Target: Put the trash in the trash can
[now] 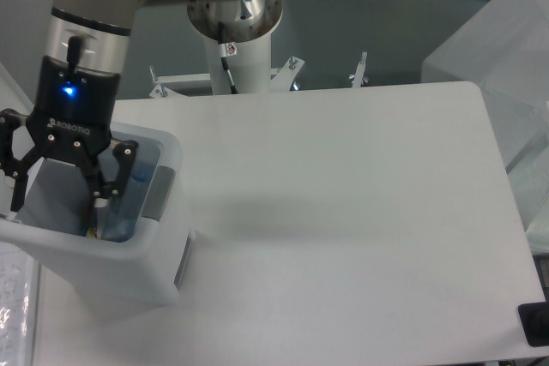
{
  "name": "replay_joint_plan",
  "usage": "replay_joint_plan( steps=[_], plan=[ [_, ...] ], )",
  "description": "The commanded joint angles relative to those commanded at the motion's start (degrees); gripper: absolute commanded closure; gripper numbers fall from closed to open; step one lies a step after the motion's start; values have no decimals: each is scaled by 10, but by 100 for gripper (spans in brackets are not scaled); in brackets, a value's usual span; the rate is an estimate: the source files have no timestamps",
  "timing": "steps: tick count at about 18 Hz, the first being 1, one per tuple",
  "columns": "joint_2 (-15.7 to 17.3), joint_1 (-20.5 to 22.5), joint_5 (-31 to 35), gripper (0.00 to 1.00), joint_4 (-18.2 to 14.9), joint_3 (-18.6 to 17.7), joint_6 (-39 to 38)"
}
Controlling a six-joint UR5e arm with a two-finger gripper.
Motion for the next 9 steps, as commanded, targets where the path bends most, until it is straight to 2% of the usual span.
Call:
replay_joint_plan(
  steps=[2, 6, 9],
  plan=[
    [-2, 37, 3, 0, 0, 3, 26],
    [-13, 112, 5, 0, -2, 1, 128],
    [-11, 121, 49, 0, -4, 0, 189]
  ],
)
